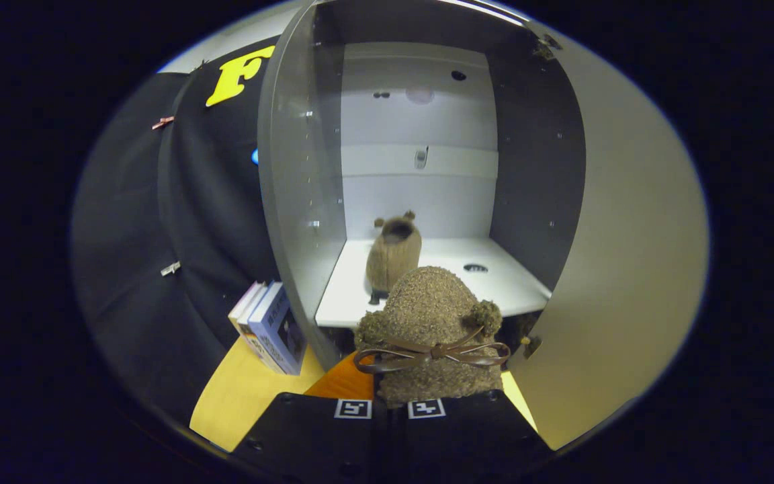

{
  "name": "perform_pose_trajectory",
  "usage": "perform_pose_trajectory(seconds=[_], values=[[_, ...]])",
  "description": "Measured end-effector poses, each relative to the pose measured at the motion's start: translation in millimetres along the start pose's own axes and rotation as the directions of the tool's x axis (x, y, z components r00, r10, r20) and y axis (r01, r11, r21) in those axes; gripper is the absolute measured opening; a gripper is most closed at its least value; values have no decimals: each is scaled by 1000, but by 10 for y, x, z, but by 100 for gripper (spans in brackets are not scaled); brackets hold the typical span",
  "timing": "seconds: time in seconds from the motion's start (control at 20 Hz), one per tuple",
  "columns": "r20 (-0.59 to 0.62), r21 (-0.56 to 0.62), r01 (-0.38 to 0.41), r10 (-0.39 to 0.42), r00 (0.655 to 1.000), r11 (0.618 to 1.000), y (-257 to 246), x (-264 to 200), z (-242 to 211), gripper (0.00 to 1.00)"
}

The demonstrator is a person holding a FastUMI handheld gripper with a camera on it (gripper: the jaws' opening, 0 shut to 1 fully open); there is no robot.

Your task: Open the shoe cabinet door, grab the shoes and put them into the shoe cabinet, then close the shoe cabinet door.

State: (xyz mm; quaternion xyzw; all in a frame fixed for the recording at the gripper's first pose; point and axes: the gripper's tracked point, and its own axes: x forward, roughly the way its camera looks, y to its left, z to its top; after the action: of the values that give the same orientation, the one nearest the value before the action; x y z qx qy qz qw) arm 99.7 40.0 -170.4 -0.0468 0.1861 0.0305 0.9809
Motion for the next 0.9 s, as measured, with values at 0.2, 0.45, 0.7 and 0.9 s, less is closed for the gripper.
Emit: perform_pose_trajectory(seconds=[0.2,0.45,0.7,0.9], values=[[26,-33,21,-21,999,999,-50,95,377,5],[11,8,3,-4,1000,1000,-244,406,662,5],[-3,-7,-7,7,1000,1000,-620,929,884,5],[-64,-24,-4,3,998,1000,-866,1577,922,5]])
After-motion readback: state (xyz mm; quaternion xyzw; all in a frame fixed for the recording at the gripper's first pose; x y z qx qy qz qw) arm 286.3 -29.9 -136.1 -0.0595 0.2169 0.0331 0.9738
